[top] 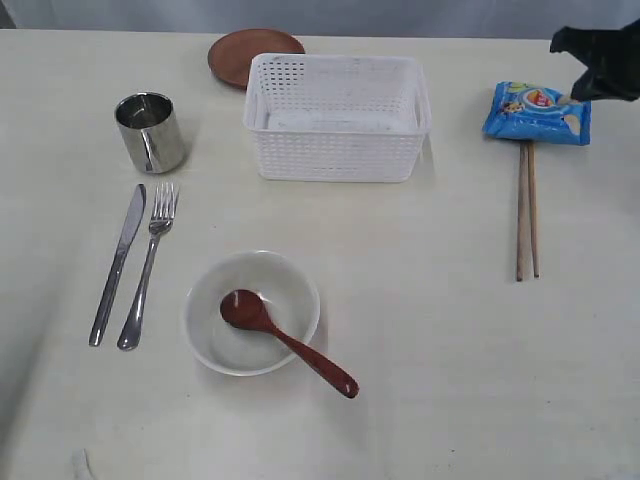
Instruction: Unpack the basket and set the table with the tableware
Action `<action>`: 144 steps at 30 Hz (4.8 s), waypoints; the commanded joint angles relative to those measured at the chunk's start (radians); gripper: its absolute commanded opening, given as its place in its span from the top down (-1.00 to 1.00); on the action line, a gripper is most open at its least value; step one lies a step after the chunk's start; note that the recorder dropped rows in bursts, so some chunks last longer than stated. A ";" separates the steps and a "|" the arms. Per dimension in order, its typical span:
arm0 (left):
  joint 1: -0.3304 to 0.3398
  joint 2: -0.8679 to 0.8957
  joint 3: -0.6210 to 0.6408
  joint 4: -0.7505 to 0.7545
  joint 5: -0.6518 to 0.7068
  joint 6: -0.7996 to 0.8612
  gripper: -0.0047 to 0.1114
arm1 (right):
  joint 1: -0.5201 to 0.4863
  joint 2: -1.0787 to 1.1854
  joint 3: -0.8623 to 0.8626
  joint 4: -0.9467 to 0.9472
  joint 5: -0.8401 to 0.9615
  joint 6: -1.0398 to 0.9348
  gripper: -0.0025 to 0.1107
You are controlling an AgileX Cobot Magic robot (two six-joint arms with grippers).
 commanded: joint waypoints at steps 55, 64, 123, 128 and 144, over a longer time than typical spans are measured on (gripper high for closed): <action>-0.001 -0.004 0.003 0.077 -0.223 0.022 0.92 | 0.277 -0.002 0.006 -0.367 0.273 0.295 0.96; -0.001 -0.004 0.003 0.067 -0.767 -0.010 0.92 | 0.277 -0.002 0.006 -0.367 0.326 0.295 0.96; -0.001 1.993 -1.830 -0.278 0.499 0.136 0.92 | 0.277 -0.521 0.214 -0.284 0.473 0.279 0.96; -0.001 2.275 -2.161 -0.283 0.612 0.060 0.92 | 0.277 -0.614 0.304 -0.284 0.497 0.279 0.96; -0.001 2.521 -2.294 -0.213 0.446 0.023 0.91 | 0.277 -0.644 0.380 -0.284 0.493 0.279 0.96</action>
